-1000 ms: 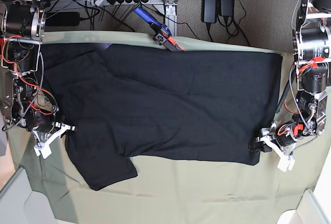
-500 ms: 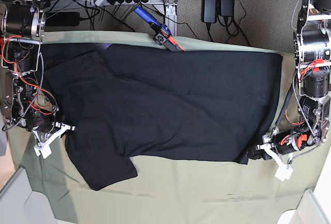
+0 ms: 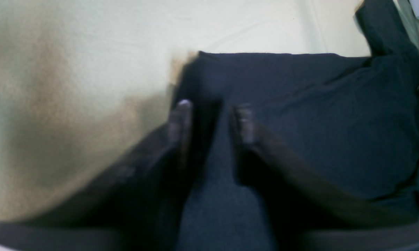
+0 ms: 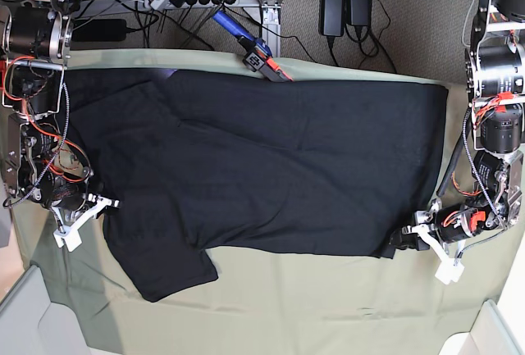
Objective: Fold the T-shirt properly
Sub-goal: 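Release and grasp the same long edge with the left gripper, then fold the held edge over the shirt with both grippers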
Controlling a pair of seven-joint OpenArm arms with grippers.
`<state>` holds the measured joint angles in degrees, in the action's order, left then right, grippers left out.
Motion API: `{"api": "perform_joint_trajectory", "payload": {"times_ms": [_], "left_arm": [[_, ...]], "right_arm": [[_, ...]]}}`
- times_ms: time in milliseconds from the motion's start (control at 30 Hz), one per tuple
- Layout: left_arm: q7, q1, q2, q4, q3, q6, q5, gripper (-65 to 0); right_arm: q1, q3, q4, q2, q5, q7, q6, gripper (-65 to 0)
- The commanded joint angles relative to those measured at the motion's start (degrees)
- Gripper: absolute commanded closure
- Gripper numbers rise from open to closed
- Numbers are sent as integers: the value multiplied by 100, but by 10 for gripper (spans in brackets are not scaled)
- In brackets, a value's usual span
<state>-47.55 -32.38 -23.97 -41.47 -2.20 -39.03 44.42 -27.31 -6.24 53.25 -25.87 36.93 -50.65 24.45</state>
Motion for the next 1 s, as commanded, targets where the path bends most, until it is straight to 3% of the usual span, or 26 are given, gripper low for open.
{"api": "perform_joint_trajectory", "payload": {"times_ms": [0,400,467,600,633,833,967], "left_arm": [[120,-173,-61,-87,-20,-97,94,-317],[767,-170,-61,-50,-509,-97,-496,-333],[977,-170,-61,-44,-509,-97,-839,-287],[1290,-168,-61,24,-509,-97,-1244,-24],[1309,-155,-61,31,-509,-97,-1259,0],[1300,-142,-109,28,-507,-97,-1150,0],[723,-138,-302,24,-507,-97,-190,0]], "right_arm": [[-155,-26,96,-105,103,68,391,0],[-153,-26,96,-105,105,70,391,0],[-153,-26,96,-105,103,68,391,0],[-155,-26,96,-105,107,68,391,0],[-155,-26,96,-105,107,68,391,0],[-173,-26,96,-109,35,76,400,0],[-168,-26,107,-175,101,-39,409,0]]}}
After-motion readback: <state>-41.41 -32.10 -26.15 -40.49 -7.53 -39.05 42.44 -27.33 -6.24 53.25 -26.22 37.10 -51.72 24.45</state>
